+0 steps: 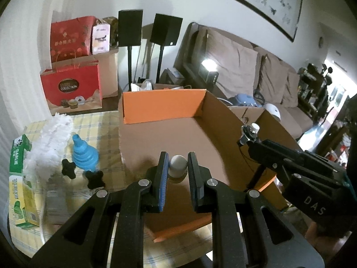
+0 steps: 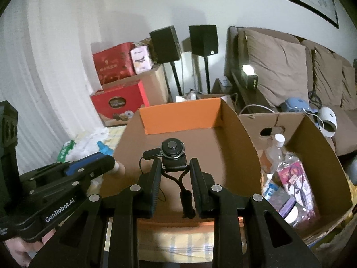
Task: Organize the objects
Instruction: 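Lower both held items into the orange box and open both grippers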
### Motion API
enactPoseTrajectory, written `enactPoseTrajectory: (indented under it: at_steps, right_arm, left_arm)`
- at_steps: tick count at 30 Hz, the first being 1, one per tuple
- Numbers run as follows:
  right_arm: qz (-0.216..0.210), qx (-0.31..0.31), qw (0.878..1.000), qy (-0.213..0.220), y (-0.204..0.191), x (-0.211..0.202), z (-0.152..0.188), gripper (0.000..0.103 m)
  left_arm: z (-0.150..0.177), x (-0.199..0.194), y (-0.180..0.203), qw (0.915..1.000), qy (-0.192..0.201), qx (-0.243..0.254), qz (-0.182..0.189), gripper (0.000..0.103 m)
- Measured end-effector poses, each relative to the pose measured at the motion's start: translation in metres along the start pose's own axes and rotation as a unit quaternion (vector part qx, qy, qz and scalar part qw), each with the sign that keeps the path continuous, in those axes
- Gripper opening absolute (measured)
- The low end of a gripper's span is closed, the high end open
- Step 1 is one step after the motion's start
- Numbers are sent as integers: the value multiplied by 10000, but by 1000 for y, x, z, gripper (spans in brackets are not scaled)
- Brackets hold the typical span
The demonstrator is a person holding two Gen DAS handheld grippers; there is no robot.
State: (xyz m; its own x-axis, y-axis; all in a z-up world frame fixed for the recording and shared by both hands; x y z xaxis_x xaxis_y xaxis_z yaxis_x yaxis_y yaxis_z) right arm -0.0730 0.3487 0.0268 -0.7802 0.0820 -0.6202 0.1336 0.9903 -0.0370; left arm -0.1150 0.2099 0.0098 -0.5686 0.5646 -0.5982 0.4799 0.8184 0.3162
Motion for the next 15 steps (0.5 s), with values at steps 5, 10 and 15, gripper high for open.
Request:
enactPoseTrajectory:
  at_steps: [5,10,15]
  right_arm:
    - [41,-1,9999,-159,8,23,3,25]
    - [36,6,9995,-309,12,41,7,25]
    - [21,36,9988,-482,13,55,14,25]
  left_arm:
    - [4,20,-4,9998,-135,-101,-99,16]
    - [9,34,-10,9994,-264,-182,-137,16]
    - [15,44,-11,9988,-384,-251,-196,16]
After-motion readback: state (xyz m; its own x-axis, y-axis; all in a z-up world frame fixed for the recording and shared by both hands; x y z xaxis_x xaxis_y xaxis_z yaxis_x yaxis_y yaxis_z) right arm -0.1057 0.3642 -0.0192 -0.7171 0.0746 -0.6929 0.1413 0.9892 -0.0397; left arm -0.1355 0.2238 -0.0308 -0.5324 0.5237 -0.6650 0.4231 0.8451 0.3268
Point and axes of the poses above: each gripper's, at about its wrist camera, not at the fingertips, and x roughly the way its jaws point, y to its right, z to its underside, the point moved 1 cm from there along x, roughly the way its jaws point, and after that the axes turned 11 degrees about z, right-handed, at the moved point
